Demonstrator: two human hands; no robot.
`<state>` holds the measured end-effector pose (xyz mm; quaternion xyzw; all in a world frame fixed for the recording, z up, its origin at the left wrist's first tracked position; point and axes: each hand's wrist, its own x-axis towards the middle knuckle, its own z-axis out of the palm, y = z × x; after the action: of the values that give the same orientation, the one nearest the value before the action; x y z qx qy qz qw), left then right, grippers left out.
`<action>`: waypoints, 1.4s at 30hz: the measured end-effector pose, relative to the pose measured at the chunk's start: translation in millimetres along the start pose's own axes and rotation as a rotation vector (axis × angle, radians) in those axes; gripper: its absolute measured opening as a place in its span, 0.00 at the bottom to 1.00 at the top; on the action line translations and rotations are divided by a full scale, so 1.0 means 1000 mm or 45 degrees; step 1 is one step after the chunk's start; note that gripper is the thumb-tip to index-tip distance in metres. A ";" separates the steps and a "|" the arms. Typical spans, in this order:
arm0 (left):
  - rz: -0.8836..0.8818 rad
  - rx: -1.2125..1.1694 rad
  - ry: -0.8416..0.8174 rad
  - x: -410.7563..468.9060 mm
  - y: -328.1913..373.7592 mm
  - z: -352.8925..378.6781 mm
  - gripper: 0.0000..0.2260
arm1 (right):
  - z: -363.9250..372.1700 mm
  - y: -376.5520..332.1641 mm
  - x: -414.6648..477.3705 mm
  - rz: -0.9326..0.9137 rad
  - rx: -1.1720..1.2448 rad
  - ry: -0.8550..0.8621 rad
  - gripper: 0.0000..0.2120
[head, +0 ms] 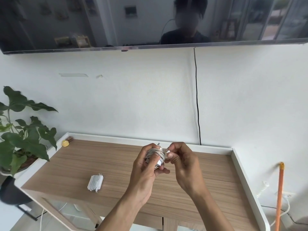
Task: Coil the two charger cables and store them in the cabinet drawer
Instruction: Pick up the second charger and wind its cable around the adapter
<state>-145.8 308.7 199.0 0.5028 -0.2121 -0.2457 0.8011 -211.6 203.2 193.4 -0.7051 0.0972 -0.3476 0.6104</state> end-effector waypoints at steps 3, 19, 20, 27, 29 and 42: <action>0.003 0.017 -0.002 0.002 0.000 -0.001 0.08 | -0.003 0.003 0.001 -0.027 -0.129 0.016 0.14; -0.037 -0.001 0.027 0.005 -0.008 0.000 0.09 | 0.000 0.004 0.001 0.000 -0.047 0.046 0.09; -0.039 -0.003 0.020 0.005 -0.008 0.001 0.08 | -0.001 0.002 0.001 0.002 -0.052 0.037 0.09; -0.043 -0.034 -0.019 0.008 -0.008 0.002 0.08 | -0.007 0.001 0.004 0.013 -0.112 0.055 0.12; -0.043 -0.025 -0.022 0.009 -0.009 0.003 0.09 | -0.009 0.000 0.005 0.009 -0.143 0.032 0.11; -0.138 -0.037 -0.062 0.009 -0.007 0.001 0.09 | -0.021 -0.003 0.016 -0.241 -0.493 -0.088 0.17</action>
<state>-140.1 300.2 193.9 0.4957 -0.2005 -0.3040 0.7885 -212.9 178.3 202.5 -0.8266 0.0747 -0.3540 0.4311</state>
